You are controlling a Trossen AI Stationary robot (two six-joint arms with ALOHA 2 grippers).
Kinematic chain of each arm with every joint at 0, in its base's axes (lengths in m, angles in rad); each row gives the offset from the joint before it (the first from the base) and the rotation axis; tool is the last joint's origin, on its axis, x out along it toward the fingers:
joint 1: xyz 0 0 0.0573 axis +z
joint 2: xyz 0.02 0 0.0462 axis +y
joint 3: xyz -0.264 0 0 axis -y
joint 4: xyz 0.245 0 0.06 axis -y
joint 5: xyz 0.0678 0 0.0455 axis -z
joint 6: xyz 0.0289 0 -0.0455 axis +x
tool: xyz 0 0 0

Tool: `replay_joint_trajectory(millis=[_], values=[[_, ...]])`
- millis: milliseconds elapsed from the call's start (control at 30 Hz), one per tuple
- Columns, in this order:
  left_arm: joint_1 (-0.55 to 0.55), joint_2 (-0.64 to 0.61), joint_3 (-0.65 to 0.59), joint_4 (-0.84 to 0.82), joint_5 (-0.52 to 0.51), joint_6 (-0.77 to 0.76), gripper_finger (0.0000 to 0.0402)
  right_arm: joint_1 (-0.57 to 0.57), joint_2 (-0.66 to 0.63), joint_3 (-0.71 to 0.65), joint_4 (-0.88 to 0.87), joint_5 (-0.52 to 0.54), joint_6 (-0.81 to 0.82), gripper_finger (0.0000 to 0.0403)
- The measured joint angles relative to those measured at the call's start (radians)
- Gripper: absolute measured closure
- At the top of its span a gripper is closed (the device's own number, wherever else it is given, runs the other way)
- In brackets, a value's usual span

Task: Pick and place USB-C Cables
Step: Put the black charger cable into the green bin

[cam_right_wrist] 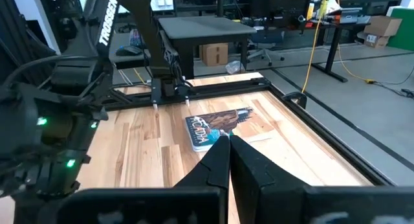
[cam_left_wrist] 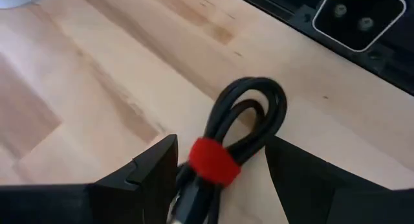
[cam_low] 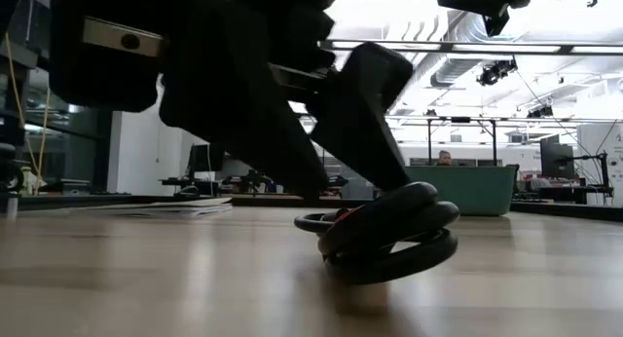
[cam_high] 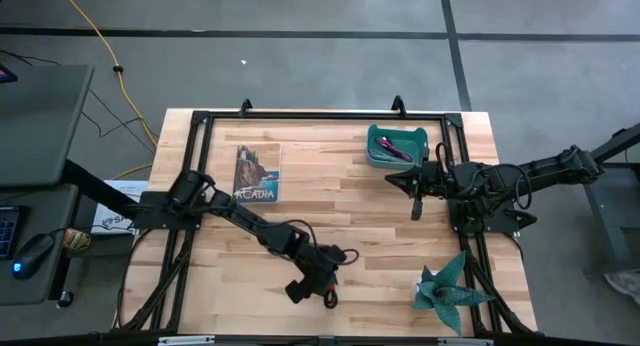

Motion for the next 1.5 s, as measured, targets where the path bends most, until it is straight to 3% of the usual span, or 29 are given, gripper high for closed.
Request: replay_joint_trajectory(millis=[667,933,1500], values=[[0.0,0.018,0.024,-0.06,-0.011,0.129,0.0188,0.0,0.0,0.0,-0.011,0.0,0.014,0.0403],[-0.002,0.081,0.024,0.0,-0.013,0.212,0.0188,0.0,0.0,0.0,-0.011,0.0,0.014,0.0403],[0.001,0.101,0.026,0.023,-0.004,0.156,0.0188,0.0,0.026,0.0,-0.003,0.0,0.014,0.0403]])
